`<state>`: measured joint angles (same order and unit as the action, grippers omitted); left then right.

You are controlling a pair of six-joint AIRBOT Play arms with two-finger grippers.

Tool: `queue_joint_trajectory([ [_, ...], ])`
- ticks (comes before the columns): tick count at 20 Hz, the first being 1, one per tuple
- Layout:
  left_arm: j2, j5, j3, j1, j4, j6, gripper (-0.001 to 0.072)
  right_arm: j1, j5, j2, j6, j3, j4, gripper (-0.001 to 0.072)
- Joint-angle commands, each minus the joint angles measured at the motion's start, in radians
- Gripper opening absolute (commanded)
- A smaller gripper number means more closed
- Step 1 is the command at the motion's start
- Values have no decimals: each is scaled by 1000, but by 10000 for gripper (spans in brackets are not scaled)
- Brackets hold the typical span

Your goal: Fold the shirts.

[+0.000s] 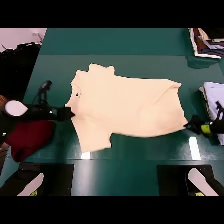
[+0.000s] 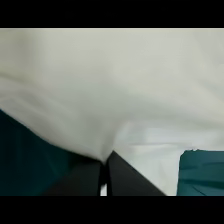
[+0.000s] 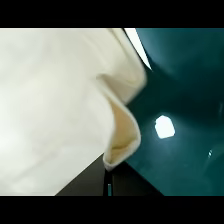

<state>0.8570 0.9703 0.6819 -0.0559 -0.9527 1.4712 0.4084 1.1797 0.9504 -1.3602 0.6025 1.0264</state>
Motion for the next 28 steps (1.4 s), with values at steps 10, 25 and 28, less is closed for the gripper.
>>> queue_joint_trajectory([
  [10, -192, 55, 1218, 44, -144, 22, 24, -155, -175, -316, -19, 1044, 79, 16],
  [25, 88, 315, 1102, 39, -116, 22, 25, -156, 383, 76, -122, 1241, 150, 16],
  [28, 264, 339, 1002, 11, -114, 3, 25, -199, 363, 184, -120, 1082, 153, 16],
])
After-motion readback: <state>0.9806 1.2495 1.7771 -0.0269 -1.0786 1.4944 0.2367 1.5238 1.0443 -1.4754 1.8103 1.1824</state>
